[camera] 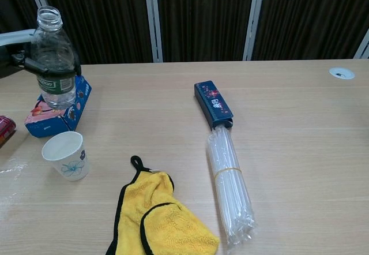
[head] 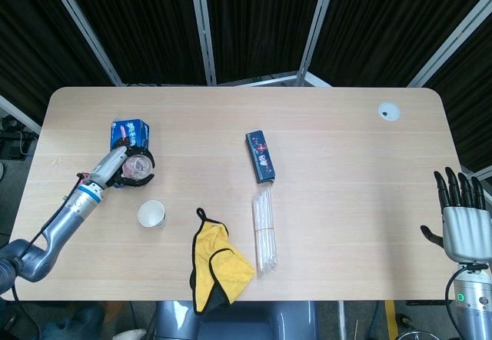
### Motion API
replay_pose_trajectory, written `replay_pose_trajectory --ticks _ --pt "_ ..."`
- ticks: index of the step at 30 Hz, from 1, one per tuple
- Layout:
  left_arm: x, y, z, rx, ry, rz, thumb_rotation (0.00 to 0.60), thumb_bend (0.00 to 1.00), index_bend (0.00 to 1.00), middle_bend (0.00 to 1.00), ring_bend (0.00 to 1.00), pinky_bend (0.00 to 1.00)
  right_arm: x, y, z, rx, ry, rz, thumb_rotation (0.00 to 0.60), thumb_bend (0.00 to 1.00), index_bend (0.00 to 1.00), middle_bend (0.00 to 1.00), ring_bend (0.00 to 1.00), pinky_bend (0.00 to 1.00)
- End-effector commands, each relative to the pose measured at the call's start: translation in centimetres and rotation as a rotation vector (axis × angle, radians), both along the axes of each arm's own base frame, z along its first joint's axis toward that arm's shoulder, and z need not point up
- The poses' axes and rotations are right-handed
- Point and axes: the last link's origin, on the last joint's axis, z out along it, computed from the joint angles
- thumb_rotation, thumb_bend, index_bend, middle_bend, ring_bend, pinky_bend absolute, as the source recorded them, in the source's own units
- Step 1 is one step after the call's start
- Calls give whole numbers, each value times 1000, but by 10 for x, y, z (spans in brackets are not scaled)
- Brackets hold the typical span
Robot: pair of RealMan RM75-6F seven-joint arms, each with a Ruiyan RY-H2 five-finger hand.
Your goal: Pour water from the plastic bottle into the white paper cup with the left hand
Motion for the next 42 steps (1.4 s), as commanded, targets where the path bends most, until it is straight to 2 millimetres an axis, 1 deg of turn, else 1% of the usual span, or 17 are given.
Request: replay_pose_trajectory --ticks 1,11,14,17,21,27,33,36,38,39,41,42 --pt "21 4 -23 -53 -139 47 600 500 684 532 313 342 -1 -1 1 -1 0 -3 600 0 0 0 0 0" --pt "46 13 -72 -153 -296 171 600 496 680 542 312 340 -6 -4 2 -5 -1 -24 600 0 0 0 0 0" --pt "50 13 -81 -168 -289 165 600 483 679 542 312 340 -7 -4 4 -8 -3 -28 600 0 0 0 0 0" --pt "53 12 -88 -180 -300 168 600 463 678 541 312 340 -9 -4 5 -10 -4 -32 600 0 0 0 0 0" --pt "57 13 -97 -186 -286 154 600 395 673 534 310 339 -11 -4 7 -14 -8 -38 600 0 0 0 0 0" --pt "60 11 -108 -206 -282 162 600 362 663 526 304 335 -11 -4 7 -14 -13 -40 600 0 0 0 0 0" --pt "59 10 -119 -214 -291 185 600 346 641 506 294 329 -13 -5 7 -10 -15 -47 600 0 0 0 0 0" --pt "58 9 -122 -218 -292 192 600 319 630 490 286 328 -14 -6 7 -12 -14 -49 600 0 0 0 0 0" --pt "57 9 -124 -221 -289 194 600 278 606 466 279 325 -14 -6 7 -11 -14 -49 600 0 0 0 0 0" --pt "57 9 -126 -223 -288 195 600 243 578 444 270 321 -14 -6 7 -10 -14 -49 600 0 0 0 0 0" --pt "56 8 -127 -229 -283 194 600 182 500 381 232 302 -14 -6 7 -9 -14 -51 600 0 0 0 0 0" --pt "55 7 -127 -231 -281 191 600 146 441 329 194 280 -14 -6 7 -9 -13 -52 600 0 0 0 0 0"
